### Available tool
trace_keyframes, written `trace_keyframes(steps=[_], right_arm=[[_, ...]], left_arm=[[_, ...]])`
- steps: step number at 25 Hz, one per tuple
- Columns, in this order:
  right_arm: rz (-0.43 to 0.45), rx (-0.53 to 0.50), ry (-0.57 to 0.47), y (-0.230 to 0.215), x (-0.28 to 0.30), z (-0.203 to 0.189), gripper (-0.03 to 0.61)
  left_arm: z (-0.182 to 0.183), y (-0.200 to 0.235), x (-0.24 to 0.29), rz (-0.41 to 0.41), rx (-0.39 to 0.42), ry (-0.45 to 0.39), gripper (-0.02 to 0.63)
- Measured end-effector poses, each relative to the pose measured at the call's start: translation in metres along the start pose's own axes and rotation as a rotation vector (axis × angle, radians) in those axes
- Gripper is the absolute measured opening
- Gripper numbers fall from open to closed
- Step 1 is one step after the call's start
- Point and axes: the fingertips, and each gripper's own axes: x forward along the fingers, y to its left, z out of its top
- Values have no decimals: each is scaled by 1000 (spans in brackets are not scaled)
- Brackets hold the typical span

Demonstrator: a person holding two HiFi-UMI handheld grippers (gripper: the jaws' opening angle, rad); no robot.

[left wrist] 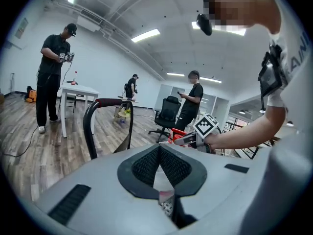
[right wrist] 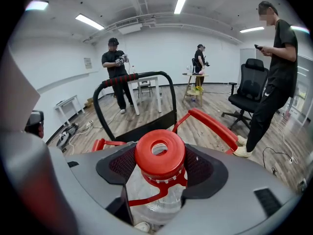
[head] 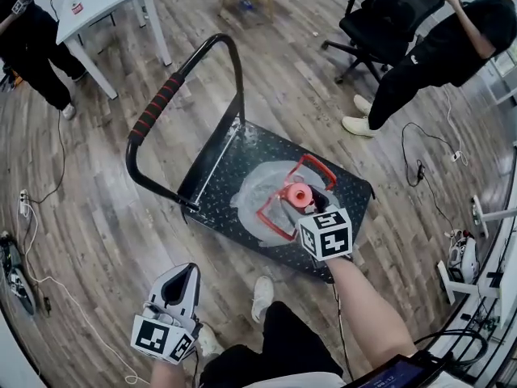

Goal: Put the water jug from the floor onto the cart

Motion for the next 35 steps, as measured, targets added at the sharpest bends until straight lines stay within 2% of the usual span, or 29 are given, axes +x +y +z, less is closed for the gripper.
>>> trace_keyframes(steps=[6, 14, 22, 35], right_arm=[[-2, 21, -7, -28, 31, 9, 307], [-12, -11, 7, -33, 61, 8, 307], [-17, -46, 21, -30, 74, -6, 307], [-30, -10, -11, -36, 74, -9, 308]], left_arm=[[-13, 3, -1, 43, -26, 4, -2], [-27, 17, -7, 94, -54, 10, -2], [-34, 14, 2, 72, -51, 24, -2], [-36, 10, 18, 31, -48, 32, -2]])
